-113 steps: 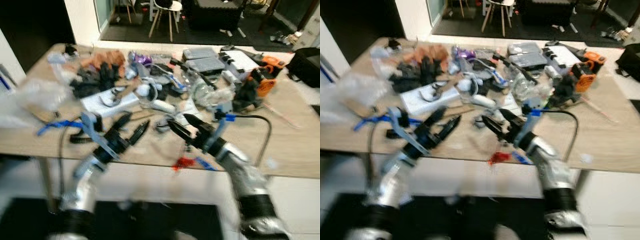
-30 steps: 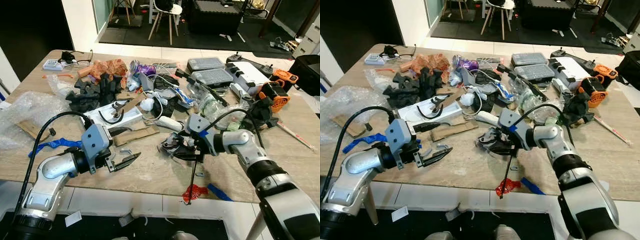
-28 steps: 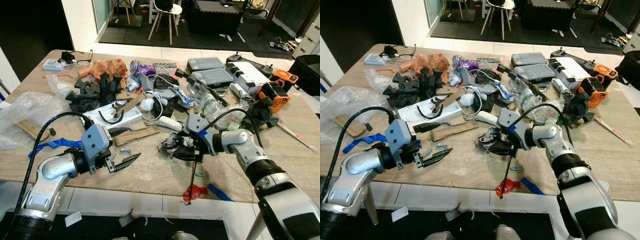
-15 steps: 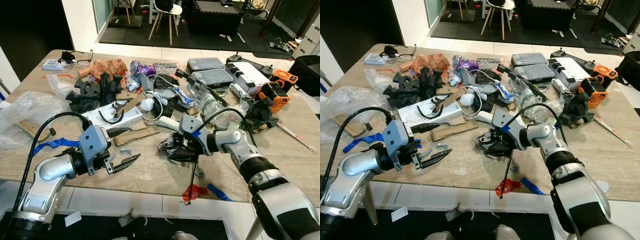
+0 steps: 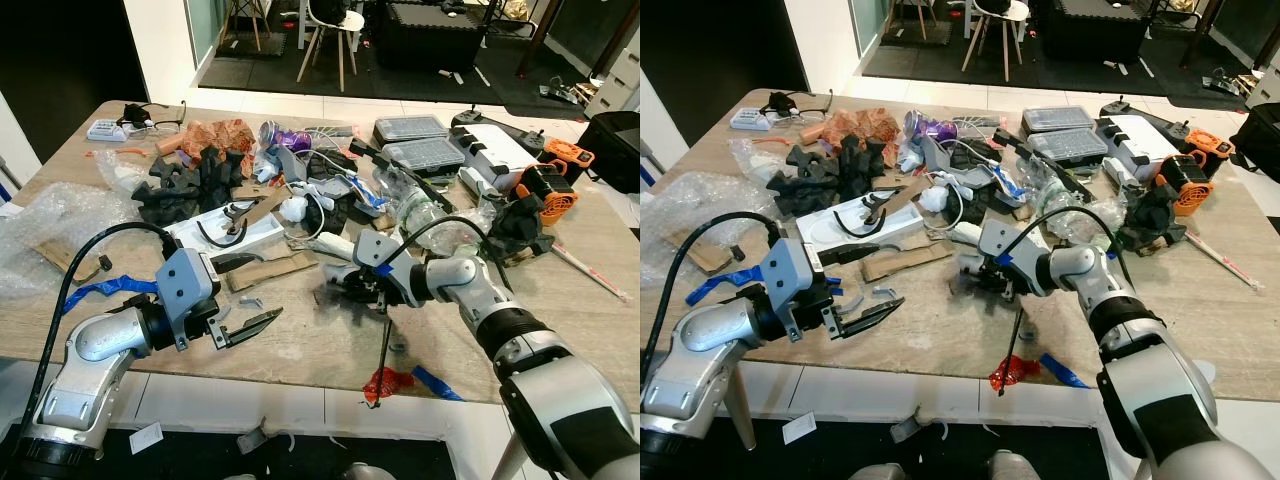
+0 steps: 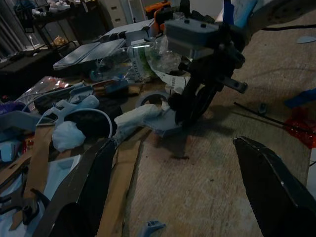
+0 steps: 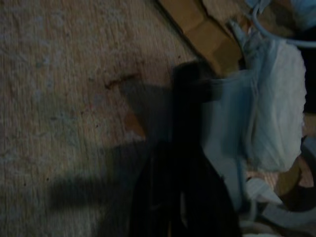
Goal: Picking trash to rubbish bin
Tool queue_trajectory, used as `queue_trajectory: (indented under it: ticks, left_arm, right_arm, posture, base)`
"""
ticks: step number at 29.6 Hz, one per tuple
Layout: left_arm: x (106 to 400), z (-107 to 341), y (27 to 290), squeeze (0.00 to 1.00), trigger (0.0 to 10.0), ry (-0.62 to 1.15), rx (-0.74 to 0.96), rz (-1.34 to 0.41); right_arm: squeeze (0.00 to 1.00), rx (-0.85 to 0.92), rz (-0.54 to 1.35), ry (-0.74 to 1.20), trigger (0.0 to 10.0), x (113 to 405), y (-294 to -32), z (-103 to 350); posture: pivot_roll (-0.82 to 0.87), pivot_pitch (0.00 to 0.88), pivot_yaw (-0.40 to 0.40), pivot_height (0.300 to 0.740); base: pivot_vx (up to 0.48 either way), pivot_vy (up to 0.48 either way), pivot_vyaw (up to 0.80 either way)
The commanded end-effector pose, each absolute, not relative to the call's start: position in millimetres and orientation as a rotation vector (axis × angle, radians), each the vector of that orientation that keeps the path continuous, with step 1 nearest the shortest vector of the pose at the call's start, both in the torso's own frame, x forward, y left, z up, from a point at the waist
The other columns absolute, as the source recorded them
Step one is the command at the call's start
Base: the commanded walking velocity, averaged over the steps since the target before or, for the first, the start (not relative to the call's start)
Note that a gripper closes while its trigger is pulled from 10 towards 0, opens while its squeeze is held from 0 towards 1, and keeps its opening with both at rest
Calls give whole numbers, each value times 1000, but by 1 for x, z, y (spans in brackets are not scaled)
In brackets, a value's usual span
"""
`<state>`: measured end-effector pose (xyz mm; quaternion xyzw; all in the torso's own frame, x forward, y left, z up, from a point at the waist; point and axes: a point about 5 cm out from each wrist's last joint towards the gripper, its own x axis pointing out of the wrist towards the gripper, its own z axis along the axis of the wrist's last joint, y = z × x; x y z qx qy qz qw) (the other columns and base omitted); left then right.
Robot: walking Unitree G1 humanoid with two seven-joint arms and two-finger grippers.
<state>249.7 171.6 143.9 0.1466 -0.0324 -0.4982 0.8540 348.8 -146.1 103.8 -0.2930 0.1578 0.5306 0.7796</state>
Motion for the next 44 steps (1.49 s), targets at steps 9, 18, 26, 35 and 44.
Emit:
queue_trajectory:
  ticks: [9, 18, 26, 35, 44]
  left_arm:
    - [246, 145, 173, 0, 10000, -51, 321, -1063]
    - [246, 147, 167, 0, 10000, -95, 241, -1063]
    - [250, 153, 159, 0, 10000, -161, 144, -1048]
    - [263, 167, 151, 0, 10000, -322, -138, -903]
    - [270, 157, 138, 0, 10000, -323, -242, -798]
  right_arm:
    - [0, -604, 1113, 359, 0, 350, -159, 106]
    - [0, -383, 1086, 223, 0, 360, -178, 143]
    - [0, -140, 1178, 74, 0, 351, -177, 163]
    - [0, 283, 1076, -154, 10000, 323, -157, 176]
    - [0, 660, 908, -174, 10000, 298, -141, 155]
  posture:
    - [77, 0, -54, 740]
    - [49, 0, -51, 740]
    - [23, 0, -50, 740]
    - [-16, 0, -45, 740]
    - [-10, 0, -60, 740]
  base:
    - [0, 0, 0]
    - [0, 0, 0]
    - [0, 0, 0]
    - [0, 0, 0]
    - [0, 0, 0]
